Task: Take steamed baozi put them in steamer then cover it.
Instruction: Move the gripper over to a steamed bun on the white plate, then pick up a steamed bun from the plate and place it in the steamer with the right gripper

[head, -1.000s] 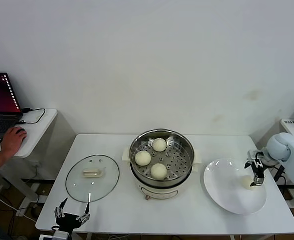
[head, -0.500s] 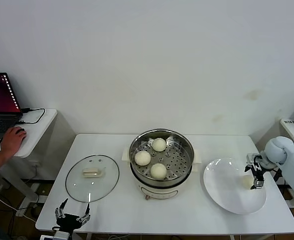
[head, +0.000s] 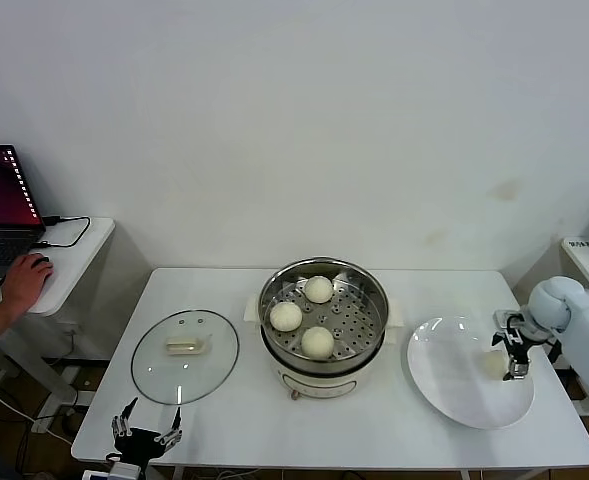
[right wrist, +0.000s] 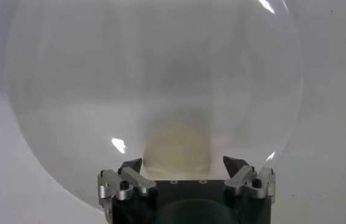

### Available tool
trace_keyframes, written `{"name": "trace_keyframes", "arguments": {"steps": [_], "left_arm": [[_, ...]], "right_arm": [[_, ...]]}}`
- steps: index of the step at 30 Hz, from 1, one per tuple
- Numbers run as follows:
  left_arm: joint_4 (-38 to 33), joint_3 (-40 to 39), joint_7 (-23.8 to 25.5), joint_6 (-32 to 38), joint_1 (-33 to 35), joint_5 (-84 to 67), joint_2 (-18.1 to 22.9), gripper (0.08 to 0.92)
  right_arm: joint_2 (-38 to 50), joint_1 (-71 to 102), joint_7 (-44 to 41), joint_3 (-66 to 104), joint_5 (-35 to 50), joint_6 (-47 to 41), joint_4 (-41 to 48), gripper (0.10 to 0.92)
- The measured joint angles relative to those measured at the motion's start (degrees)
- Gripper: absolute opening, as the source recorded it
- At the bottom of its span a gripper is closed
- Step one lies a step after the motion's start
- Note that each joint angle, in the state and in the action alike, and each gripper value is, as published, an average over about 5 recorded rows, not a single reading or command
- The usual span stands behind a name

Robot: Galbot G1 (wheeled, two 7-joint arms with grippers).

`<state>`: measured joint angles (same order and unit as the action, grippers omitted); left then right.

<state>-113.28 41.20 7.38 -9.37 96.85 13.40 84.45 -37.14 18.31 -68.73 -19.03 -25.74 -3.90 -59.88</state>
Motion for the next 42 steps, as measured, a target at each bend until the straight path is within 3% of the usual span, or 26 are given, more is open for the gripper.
{"name": "trace_keyframes", "arguments": {"steps": [5,12,16,29,42], "left_arm": [[0.1,0.0,0.0,0.0,0.0,0.0,0.0,0.823],[0.2,0.0,0.0,0.0,-0.2,0.0,0.1,0.823],[0.2,-0.1,0.0,0.0,-0.2,0.0,0.1,0.823],[0.0,-0.4,-0.2,0.3,-0.7,0.3,-0.1,0.823],[-1.9,0.3,-0.7,0.7,-0.6,0.0,-0.5,0.823]], "right_arm": [[-0.1,0.2,0.3,0.1,0.0,0.0,0.3,0.815],[0.2,0.1,0.4,0.1,0.2,0.0,0.3,0.657],[0.6,-0.3,0.3,0.1,0.7,-0.2,-0.1,0.605],[3.4,-7.4,0.2,-4.9,7.1,-3.0,-5.2,0.594],[0.7,-26.5,-0.3,-20.6,24.3,-10.7,-13.4,0.596]]}}
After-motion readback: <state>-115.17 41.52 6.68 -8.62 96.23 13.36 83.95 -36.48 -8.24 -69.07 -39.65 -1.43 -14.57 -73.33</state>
